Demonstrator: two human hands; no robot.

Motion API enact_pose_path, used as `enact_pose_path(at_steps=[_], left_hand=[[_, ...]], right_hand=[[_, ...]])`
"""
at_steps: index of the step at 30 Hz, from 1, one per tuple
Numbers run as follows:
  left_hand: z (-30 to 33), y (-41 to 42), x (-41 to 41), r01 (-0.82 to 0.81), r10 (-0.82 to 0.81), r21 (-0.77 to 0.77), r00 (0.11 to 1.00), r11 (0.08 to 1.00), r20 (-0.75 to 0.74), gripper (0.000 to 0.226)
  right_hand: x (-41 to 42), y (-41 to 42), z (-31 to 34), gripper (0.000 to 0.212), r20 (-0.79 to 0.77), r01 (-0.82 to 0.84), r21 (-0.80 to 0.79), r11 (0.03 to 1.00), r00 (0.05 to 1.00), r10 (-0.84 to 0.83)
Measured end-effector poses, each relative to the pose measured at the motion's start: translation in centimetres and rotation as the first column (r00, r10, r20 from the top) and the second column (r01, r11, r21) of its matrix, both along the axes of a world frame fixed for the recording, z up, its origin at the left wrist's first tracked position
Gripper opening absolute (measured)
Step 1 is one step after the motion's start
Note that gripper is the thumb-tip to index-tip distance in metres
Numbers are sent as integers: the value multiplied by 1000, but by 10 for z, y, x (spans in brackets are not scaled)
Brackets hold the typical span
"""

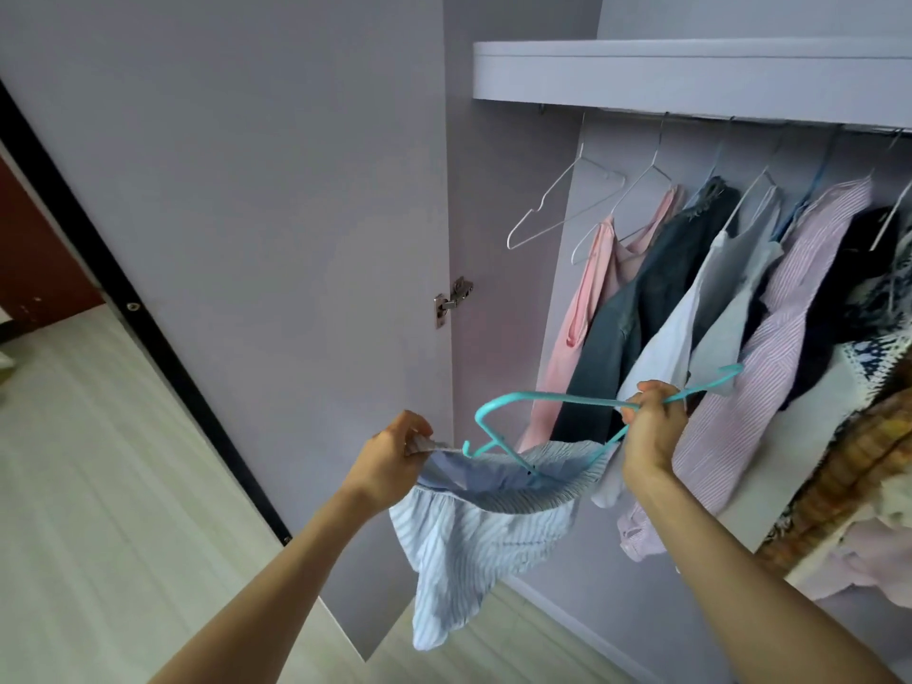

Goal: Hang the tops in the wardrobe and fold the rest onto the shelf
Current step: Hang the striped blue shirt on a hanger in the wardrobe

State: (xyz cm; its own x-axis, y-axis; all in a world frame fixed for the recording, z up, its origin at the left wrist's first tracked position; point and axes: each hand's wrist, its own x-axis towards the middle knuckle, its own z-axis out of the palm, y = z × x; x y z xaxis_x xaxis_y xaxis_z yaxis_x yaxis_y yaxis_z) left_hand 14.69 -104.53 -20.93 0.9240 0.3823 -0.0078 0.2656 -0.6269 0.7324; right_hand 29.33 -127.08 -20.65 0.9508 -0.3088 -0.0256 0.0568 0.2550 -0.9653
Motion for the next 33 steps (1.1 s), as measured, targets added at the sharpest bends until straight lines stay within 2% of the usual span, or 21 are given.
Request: enact_pose_path(at_steps=[3, 5, 7, 9, 11, 14, 18, 22, 25, 29, 31, 33], left_hand=[[6, -5, 2, 9, -13, -180, 1000, 984, -22, 31], [7, -7, 3, 35, -49, -183, 996, 983, -76, 43], [6, -8, 4, 34, -54, -142, 989, 989, -138, 47], [5, -7, 3, -28, 12, -92, 986, 995, -169, 36], [5, -2, -1, -88, 81, -40, 984, 995, -160, 24], [10, 12, -8, -67, 62, -36, 990, 997, -128, 13], [16, 35, -14, -64, 97, 149, 970, 987, -223, 18], [15, 42, -19, -25, 93, 213, 945, 977, -313, 24], [15, 48, -23, -34, 100, 180, 924, 983, -369, 22], [19, 53, -25, 15, 48, 142, 901, 990, -431, 26], [19, 53, -24, -42, 67, 67, 907, 997, -417, 27], [21, 54, -24, -151, 110, -74, 914, 986, -392, 30]], right_hand=[[3, 6, -12, 20, -98, -22, -36, 999, 995, 18], [2, 10, -21, 11, -146, -24, -72, 997, 989, 13], [-1, 13, -29, 9, -153, -26, -113, 993, 988, 8], [-4, 14, -33, 9, -140, -35, -165, 986, 990, 11], [-7, 18, -33, 10, -99, -78, -238, 968, 993, 56], [-13, 22, -32, 12, 16, -132, -424, 896, 988, 153], [-10, 18, -26, 14, 145, -12, -589, 808, 982, 120], [-2, 24, -11, 15, 184, -4, -594, 804, 973, 141], [4, 24, -4, 15, 174, -9, -595, 804, 975, 140], [12, 18, -4, 18, 136, 33, -564, 825, 989, 53], [9, 18, -4, 17, 143, 8, -594, 805, 985, 96], [7, 20, -3, 16, 171, -10, -620, 785, 974, 147]])
